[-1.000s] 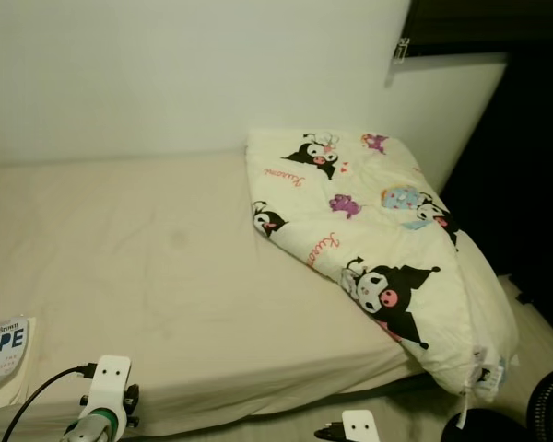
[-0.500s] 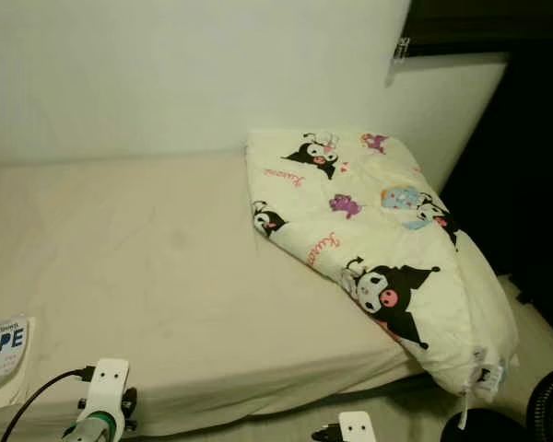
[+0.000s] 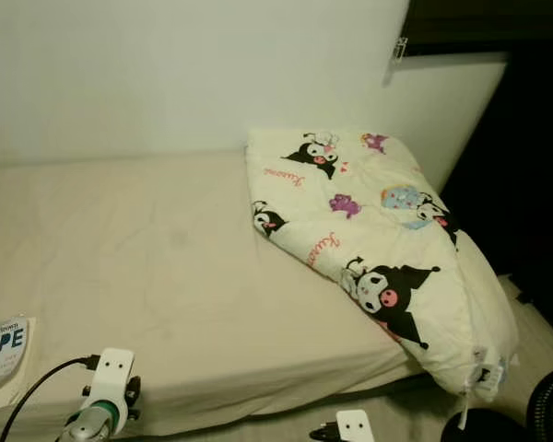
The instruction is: Clean up the room
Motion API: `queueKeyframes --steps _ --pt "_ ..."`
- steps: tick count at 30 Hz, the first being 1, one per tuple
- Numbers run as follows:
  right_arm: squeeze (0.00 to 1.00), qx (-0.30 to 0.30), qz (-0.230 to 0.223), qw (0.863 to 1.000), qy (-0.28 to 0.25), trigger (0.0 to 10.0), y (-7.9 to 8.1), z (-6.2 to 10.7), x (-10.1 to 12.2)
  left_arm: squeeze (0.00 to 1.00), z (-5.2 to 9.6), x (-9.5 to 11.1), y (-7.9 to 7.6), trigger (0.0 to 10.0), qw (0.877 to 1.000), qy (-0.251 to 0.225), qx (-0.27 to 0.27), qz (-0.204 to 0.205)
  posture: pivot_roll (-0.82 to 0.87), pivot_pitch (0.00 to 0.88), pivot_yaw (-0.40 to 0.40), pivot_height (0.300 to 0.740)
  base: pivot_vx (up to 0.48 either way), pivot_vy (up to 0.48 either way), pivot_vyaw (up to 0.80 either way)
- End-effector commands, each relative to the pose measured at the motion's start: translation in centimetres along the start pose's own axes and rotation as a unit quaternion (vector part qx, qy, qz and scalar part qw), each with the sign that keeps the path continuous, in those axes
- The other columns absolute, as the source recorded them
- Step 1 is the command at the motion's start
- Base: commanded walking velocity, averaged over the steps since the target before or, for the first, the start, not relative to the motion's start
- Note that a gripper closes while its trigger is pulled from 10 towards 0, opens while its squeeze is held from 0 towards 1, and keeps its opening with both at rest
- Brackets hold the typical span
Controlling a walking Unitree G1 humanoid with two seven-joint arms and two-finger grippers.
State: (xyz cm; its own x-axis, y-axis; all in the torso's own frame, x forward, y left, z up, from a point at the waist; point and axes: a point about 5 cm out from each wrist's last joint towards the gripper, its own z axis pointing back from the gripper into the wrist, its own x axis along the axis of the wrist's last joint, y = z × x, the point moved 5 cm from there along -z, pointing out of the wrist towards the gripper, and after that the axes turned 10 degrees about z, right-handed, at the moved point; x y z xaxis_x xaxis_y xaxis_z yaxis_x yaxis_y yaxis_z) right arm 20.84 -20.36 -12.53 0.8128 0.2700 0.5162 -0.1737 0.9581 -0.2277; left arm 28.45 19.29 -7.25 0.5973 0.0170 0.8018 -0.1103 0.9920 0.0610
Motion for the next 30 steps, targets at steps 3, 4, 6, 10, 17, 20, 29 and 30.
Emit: queueKeyframes --steps 3,4,6,10,17,20,29,30 --pt "0.00 -0.002 -0.001 1.000 -0.005 10.0 0.6 0.0 0.1 0.00 0.5 -1.4 0.3 10.0 1.000 0.013 0.001 -0.011 0.02 0.000 0.048 0.740 0.000 0.000 0.00" --pt "0.00 -0.005 -0.002 1.000 -0.009 10.0 0.7 0.0 0.3 0.00 0.6 -1.8 0.5 10.0 1.000 0.016 0.007 0.003 0.02 0.000 0.048 0.740 0.000 0.000 0.00" --pt "0.00 -0.006 -0.004 1.000 -0.015 10.0 0.9 0.0 0.5 0.00 0.7 -2.0 0.7 10.0 1.000 0.016 0.015 0.020 0.02 0.000 0.048 0.740 0.000 0.000 0.00" --pt "0.00 -0.012 -0.017 0.999 -0.032 10.0 1.8 0.1 0.8 0.00 0.9 -2.6 0.8 10.0 0.998 0.024 0.032 0.053 0.00 0.000 0.067 0.740 0.000 0.000 0.00" --pt "0.00 -0.008 0.020 0.998 -0.052 10.0 2.1 0.1 1.8 0.00 0.8 -2.1 0.4 10.0 1.000 0.015 0.013 0.001 -0.01 0.000 0.043 0.740 0.000 0.000 0.00" --pt "0.00 -0.010 0.032 0.997 -0.062 10.0 1.4 0.0 2.6 0.00 0.7 -1.4 0.5 10.0 1.000 -0.004 0.020 -0.012 0.01 0.000 0.024 0.740 0.000 0.000 0.00" --pt "0.00 -0.023 0.013 0.995 -0.101 10.0 -0.9 0.0 4.8 0.00 0.9 -0.1 1.1 10.0 0.998 -0.052 0.039 -0.020 0.02 0.000 0.000 0.740 0.000 0.000 0.00" --pt "0.00 -0.024 0.007 0.993 -0.113 10.0 -1.1 0.0 5.5 0.00 0.9 0.3 1.1 10.0 0.997 -0.063 0.038 -0.013 0.02 0.000 0.010 0.740 0.000 0.000 0.00"
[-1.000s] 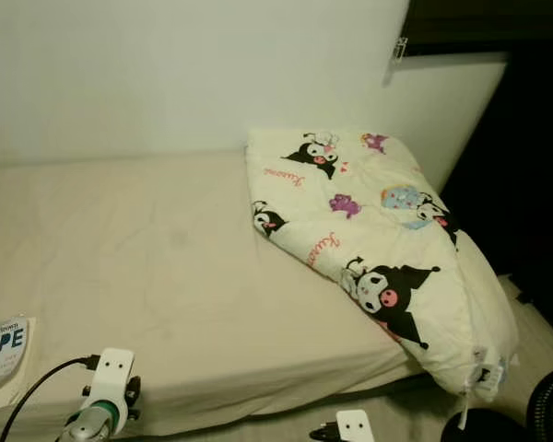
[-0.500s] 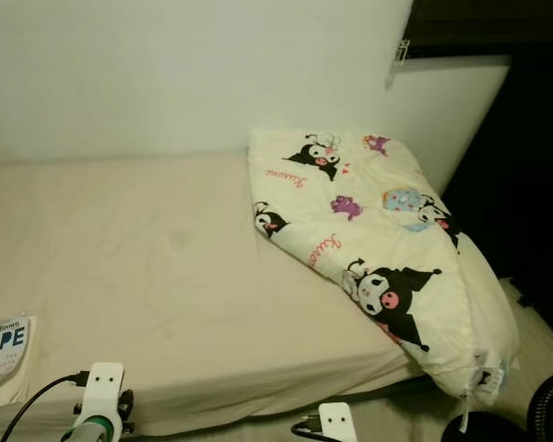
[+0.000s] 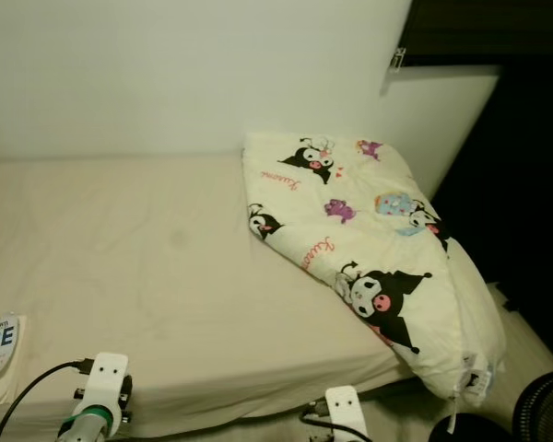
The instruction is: Clean up the room
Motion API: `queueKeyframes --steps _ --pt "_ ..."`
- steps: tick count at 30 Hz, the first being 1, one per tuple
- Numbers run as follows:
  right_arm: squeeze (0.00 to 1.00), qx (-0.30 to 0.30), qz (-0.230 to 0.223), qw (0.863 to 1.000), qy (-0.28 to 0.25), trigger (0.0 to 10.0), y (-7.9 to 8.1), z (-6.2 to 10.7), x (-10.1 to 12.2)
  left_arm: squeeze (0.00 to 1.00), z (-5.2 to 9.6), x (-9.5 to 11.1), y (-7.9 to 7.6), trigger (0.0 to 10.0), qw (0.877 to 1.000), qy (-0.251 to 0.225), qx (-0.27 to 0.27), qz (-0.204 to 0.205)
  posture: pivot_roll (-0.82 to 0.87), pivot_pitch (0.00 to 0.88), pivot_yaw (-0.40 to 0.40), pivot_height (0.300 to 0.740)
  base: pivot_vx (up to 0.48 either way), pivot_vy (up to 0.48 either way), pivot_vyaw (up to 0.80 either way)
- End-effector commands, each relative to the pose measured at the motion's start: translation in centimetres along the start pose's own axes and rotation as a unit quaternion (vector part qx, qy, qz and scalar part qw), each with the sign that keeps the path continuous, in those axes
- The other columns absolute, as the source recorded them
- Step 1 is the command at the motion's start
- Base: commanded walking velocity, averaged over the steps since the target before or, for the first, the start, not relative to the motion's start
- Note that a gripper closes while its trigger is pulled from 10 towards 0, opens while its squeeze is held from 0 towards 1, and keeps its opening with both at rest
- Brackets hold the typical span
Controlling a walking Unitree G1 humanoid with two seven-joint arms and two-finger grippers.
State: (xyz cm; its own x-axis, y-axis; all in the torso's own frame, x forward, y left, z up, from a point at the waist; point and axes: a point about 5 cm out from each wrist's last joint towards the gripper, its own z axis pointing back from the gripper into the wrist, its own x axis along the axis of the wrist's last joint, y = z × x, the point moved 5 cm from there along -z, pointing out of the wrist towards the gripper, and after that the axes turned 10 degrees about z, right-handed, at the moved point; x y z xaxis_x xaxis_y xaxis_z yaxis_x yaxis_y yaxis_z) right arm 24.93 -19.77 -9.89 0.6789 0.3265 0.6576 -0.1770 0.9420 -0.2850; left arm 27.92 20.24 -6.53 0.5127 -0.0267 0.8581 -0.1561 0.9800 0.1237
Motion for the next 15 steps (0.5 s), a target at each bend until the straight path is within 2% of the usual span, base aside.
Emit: queueKeyframes --steps 1,3,4,8,9,10,12,14,15 --pt "0.00 -0.004 -0.014 1.000 -0.013 10.0 -0.4 -0.1 0.7 0.00 0.1 0.1 0.1 10.0 1.000 -0.009 0.001 0.001 0.02 0.000 0.010 0.740 0.000 0.000 0.00" --pt "0.00 -0.008 -0.030 0.999 -0.038 10.0 -0.6 -0.3 2.2 0.00 0.1 0.6 0.2 10.0 1.000 -0.023 -0.002 0.015 0.02 0.000 0.029 0.740 0.000 0.000 0.00" --pt "0.00 -0.008 -0.030 0.999 -0.038 10.0 -0.6 -0.3 2.2 0.00 0.1 0.6 0.2 10.0 1.000 -0.023 -0.002 0.015 0.02 0.000 0.029 0.740 0.000 0.000 0.00" --pt "0.00 0.005 -0.098 0.986 -0.131 10.0 -0.4 -0.6 7.8 0.00 0.2 2.5 -1.1 10.0 0.996 -0.064 -0.041 0.040 0.03 0.001 0.021 0.740 0.000 0.000 0.00" --pt "0.00 0.014 -0.104 0.982 -0.157 10.0 -0.2 -0.5 9.2 0.00 0.3 3.3 -1.5 10.0 0.994 -0.083 -0.051 0.042 0.04 0.001 0.022 0.740 0.000 0.000 0.00" --pt "0.00 0.014 -0.104 0.982 -0.157 10.0 -0.2 -0.5 9.2 0.00 0.3 3.3 -1.5 10.0 0.994 -0.083 -0.051 0.042 0.04 0.001 0.022 0.740 0.000 0.000 0.00" --pt "0.00 0.026 -0.100 0.977 -0.187 10.0 0.3 -0.3 11.0 0.00 0.5 4.6 -2.0 10.0 0.991 -0.112 -0.064 0.039 0.03 0.000 0.035 0.740 0.000 0.000 0.00" --pt "0.00 0.027 -0.093 0.976 -0.197 10.0 0.4 -0.3 11.6 0.00 0.5 5.0 -1.8 10.0 0.991 -0.120 -0.055 0.030 0.03 0.000 0.048 0.740 0.000 0.000 0.00" --pt "0.00 0.024 -0.098 0.974 -0.203 10.0 0.4 -0.2 12.1 0.00 0.3 5.3 -1.0 10.0 0.992 -0.123 -0.032 0.028 0.02 0.000 0.054 0.740 0.000 0.000 0.00"
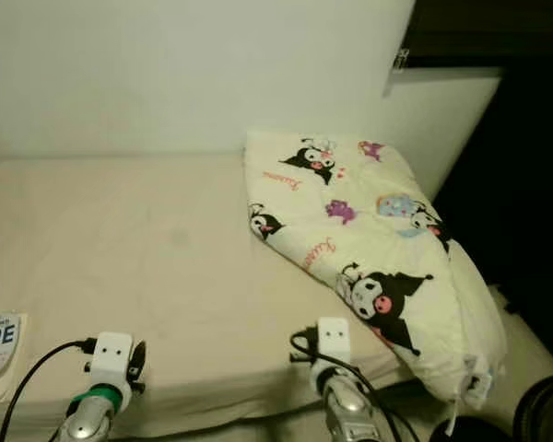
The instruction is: Clean up the room
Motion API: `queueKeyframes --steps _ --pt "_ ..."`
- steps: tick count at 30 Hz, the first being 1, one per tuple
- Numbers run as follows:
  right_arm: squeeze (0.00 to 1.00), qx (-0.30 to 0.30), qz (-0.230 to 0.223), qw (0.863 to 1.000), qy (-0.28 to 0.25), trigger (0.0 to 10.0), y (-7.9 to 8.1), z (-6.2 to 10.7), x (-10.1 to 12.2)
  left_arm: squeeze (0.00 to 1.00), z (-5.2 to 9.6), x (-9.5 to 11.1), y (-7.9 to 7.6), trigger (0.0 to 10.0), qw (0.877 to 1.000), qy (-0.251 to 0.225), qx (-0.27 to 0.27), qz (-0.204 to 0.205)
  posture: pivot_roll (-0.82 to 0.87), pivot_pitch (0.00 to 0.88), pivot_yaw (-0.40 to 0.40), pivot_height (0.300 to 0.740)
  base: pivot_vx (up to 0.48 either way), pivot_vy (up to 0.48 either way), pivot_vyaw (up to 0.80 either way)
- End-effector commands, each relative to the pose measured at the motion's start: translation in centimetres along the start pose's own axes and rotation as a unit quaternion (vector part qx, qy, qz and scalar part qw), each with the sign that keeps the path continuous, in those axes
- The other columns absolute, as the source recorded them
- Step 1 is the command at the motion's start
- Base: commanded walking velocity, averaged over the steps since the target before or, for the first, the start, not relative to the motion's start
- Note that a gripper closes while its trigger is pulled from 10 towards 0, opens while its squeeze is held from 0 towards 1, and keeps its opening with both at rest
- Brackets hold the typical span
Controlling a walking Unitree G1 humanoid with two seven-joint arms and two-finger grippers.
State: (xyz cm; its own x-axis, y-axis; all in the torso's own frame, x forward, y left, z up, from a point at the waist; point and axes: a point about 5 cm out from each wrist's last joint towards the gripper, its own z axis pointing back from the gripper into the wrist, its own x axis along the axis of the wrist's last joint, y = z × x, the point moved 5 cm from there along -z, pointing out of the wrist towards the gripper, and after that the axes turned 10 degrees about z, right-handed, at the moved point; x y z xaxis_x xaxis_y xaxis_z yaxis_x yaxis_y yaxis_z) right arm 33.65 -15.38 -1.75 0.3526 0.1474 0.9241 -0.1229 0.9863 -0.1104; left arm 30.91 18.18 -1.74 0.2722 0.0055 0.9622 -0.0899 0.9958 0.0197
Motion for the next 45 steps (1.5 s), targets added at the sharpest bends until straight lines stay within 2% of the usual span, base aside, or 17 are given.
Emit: queueKeyframes --steps 1,4,7,9,11,14,16,18,22,29,34,45 --pt "0.00 -0.009 -0.013 1.000 0.001 10.0 0.0 0.1 -0.1 0.00 0.0 0.1 1.3 10.0 1.000 -0.002 0.030 0.000 0.02 0.000 0.054 0.740 0.000 0.000 0.00" --pt "0.00 -0.021 -0.037 0.999 -0.020 10.0 -0.1 -0.2 1.0 0.00 -0.3 1.7 1.0 10.0 0.999 -0.030 0.027 0.027 0.03 0.000 0.051 0.740 0.000 0.000 0.00" --pt "0.00 -0.020 -0.045 0.998 -0.027 10.0 -0.1 -0.2 1.2 0.00 -0.4 2.0 0.8 10.0 0.999 -0.035 0.024 0.029 0.03 0.000 0.051 0.740 0.000 0.000 0.00" --pt "0.00 0.000 -0.039 0.998 -0.039 10.0 0.4 -0.1 1.5 0.00 -0.8 3.3 -0.1 10.0 0.998 -0.050 0.010 0.028 0.04 0.006 0.049 0.740 0.000 0.000 0.00" --pt "0.00 0.000 -0.039 0.998 -0.039 10.0 0.4 -0.1 1.5 0.00 -0.8 3.3 -0.1 10.0 0.998 -0.050 0.010 0.028 0.04 0.006 0.049 0.740 0.000 0.000 0.00" --pt "0.00 -0.002 -0.001 0.999 -0.035 10.0 0.3 0.1 1.2 0.00 -0.6 3.6 -0.5 10.0 0.998 -0.053 -0.003 0.030 0.03 0.000 0.066 0.740 0.000 0.000 0.00" --pt "0.00 -0.020 0.009 0.999 -0.044 10.0 -0.2 0.2 1.5 0.00 -0.5 3.6 -0.3 10.0 0.998 -0.052 0.000 0.035 0.02 0.000 0.068 0.740 0.000 0.000 0.00" --pt "0.00 -0.027 0.011 0.998 -0.047 10.0 -0.4 0.2 1.6 0.00 -0.5 3.6 -0.2 10.0 0.998 -0.051 0.002 0.038 0.02 0.000 0.069 0.740 0.000 0.000 0.00" --pt "0.00 -0.018 -0.014 0.998 -0.050 10.0 -0.1 0.2 1.7 0.00 -0.6 3.7 -0.1 10.0 0.998 -0.049 0.004 0.034 0.03 0.000 0.068 0.740 0.000 0.000 0.00" --pt "0.00 -0.011 -0.005 0.999 -0.046 10.0 0.2 0.2 1.5 0.00 -0.8 4.3 -0.7 10.0 0.998 -0.047 -0.007 0.034 0.03 0.000 0.067 0.740 0.000 0.000 0.00" --pt "0.00 -0.022 0.001 0.999 -0.038 10.0 -0.2 0.4 1.1 0.00 -0.9 4.7 -1.7 10.0 0.998 -0.049 -0.027 0.027 0.02 0.000 0.075 0.740 0.000 -0.328 0.00" --pt "0.00 -0.028 -0.002 0.999 -0.038 10.0 -0.5 0.5 1.0 0.00 -1.1 5.0 -1.5 10.0 0.998 -0.046 -0.020 0.044 0.00 0.000 0.082 0.740 0.000 -0.383 0.00"
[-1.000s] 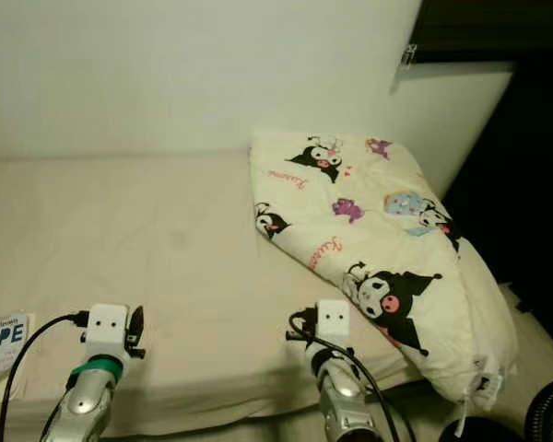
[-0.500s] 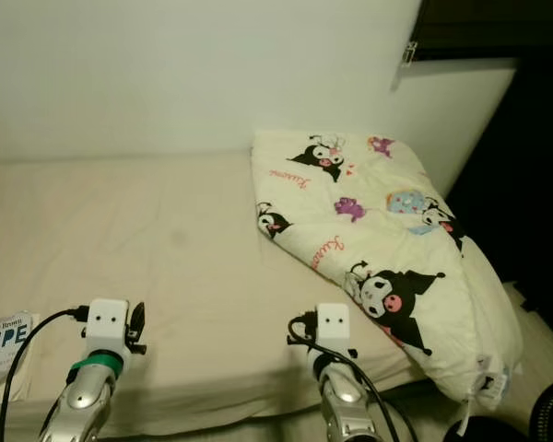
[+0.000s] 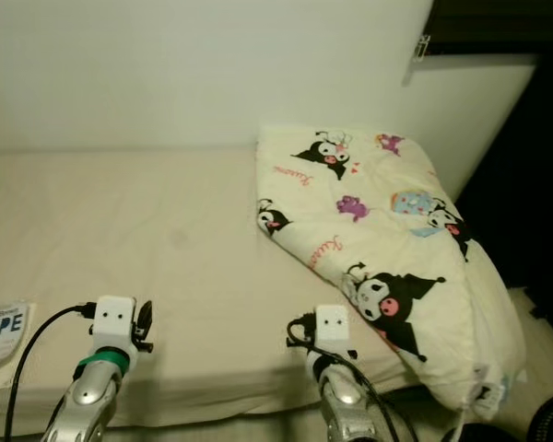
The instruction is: Clean up the room
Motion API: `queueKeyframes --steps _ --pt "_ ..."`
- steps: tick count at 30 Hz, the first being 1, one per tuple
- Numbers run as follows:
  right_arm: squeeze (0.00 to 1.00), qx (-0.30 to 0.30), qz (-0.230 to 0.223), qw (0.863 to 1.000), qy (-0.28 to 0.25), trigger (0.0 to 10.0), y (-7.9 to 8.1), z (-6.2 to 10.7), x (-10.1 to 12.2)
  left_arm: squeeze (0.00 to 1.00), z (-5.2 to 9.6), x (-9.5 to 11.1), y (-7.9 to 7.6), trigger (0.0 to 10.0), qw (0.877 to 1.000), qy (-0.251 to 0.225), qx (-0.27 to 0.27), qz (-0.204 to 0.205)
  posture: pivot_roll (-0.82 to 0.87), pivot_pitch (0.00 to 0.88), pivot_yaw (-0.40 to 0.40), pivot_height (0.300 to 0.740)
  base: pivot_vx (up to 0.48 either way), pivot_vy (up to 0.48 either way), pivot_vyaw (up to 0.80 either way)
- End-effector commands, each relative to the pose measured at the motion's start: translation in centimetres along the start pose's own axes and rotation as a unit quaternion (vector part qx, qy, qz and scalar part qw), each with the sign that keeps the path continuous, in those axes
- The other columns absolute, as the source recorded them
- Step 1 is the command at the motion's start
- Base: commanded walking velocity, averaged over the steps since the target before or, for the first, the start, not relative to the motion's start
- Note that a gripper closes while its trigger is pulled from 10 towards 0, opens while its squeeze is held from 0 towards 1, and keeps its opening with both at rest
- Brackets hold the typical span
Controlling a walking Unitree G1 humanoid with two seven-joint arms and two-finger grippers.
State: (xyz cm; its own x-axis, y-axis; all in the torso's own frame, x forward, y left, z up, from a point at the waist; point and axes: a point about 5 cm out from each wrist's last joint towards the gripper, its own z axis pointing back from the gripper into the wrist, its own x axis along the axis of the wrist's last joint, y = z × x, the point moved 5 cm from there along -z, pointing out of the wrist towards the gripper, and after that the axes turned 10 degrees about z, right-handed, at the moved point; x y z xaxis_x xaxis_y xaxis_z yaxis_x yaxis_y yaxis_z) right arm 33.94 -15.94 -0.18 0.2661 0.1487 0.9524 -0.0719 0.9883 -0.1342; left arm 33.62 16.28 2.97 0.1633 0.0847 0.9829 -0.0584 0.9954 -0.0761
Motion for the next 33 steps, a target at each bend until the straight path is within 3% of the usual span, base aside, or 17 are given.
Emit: queueKeyframes --steps 1,33 --pt "0.00 0.000 -0.005 1.000 0.008 10.0 0.27 0.21 -0.48 0.00 0.12 -0.16 0.54 10.0 1.000 0.007 0.005 0.001 0.00 0.000 0.081 0.740 0.000 -0.394 0.00" --pt "0.00 0.002 0.002 1.000 0.015 10.0 0.16 0.03 -0.53 0.00 0.29 -0.07 0.88 10.0 1.000 0.009 0.011 0.007 0.01 0.000 0.075 0.740 0.000 -0.388 0.00"
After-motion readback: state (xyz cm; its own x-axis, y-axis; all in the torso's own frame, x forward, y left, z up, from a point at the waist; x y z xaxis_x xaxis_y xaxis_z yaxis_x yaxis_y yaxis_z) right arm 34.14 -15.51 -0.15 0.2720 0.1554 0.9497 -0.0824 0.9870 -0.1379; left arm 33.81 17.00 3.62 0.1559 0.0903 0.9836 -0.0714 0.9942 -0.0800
